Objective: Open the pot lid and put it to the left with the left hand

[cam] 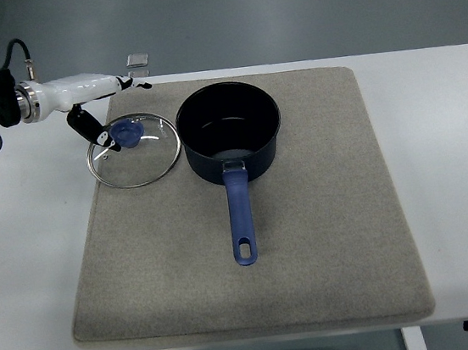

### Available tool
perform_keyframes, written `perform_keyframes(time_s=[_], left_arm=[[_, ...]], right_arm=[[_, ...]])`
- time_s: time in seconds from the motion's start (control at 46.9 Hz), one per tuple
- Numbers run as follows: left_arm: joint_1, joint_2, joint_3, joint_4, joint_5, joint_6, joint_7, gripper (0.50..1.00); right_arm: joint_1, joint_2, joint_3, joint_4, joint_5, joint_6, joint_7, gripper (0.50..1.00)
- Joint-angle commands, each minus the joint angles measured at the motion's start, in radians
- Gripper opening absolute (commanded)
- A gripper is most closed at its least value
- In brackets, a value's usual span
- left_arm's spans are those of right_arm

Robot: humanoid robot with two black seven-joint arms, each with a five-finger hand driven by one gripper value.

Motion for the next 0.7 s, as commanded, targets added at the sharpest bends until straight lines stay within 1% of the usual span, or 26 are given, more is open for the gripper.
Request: perform_keyframes(time_s=[0.0, 0.107, 0.171, 0.341, 0.469, 0.576, 0.618, 0.682], left_arm=[[0.001, 0.025, -0.001, 0.006, -0.195, 0.007, 0.0, 0.994], [0.007, 0.054, -0.002, 0.011, -0.388, 0.014, 0.002, 0.994], [0.009, 0.056, -0.004, 0.032, -0.481, 0.016, 0.0, 0.994], [0.03, 0.039, -0.009, 0.105, -0.741, 0.016, 0.002, 0.994], [0.059, 0.027, -0.012, 0.131, -0.967, 0.005, 0.002, 0.994], [0.07, 0.019, -0.013, 0.143, -1.077, -0.007, 0.008, 0.994], [0.075, 0.016, -0.015, 0.148, -1.107, -0.025, 0.012, 0.994], [0.075, 0.015, -0.015, 0.169, -1.157, -0.093, 0.019, 0.994]], right_arm=[[0.0, 0.0, 0.0, 0.0, 0.0, 0.0, 0.001, 0.915], [0.0, 0.0, 0.0, 0.0, 0.0, 0.0, 0.001, 0.915], [0.0, 0.0, 0.0, 0.0, 0.0, 0.001, -0.001, 0.915], [0.0, 0.0, 0.0, 0.0, 0.0, 0.0, -0.001, 0.915], [0.0, 0.0, 0.0, 0.0, 0.0, 0.001, 0.001, 0.915], [0.0, 0.0, 0.0, 0.0, 0.0, 0.0, -0.001, 0.915], [0.0, 0.0, 0.0, 0.0, 0.0, 0.001, -0.001, 0.915], [0.0, 0.0, 0.001, 0.0, 0.0, 0.0, -0.001, 0.915]])
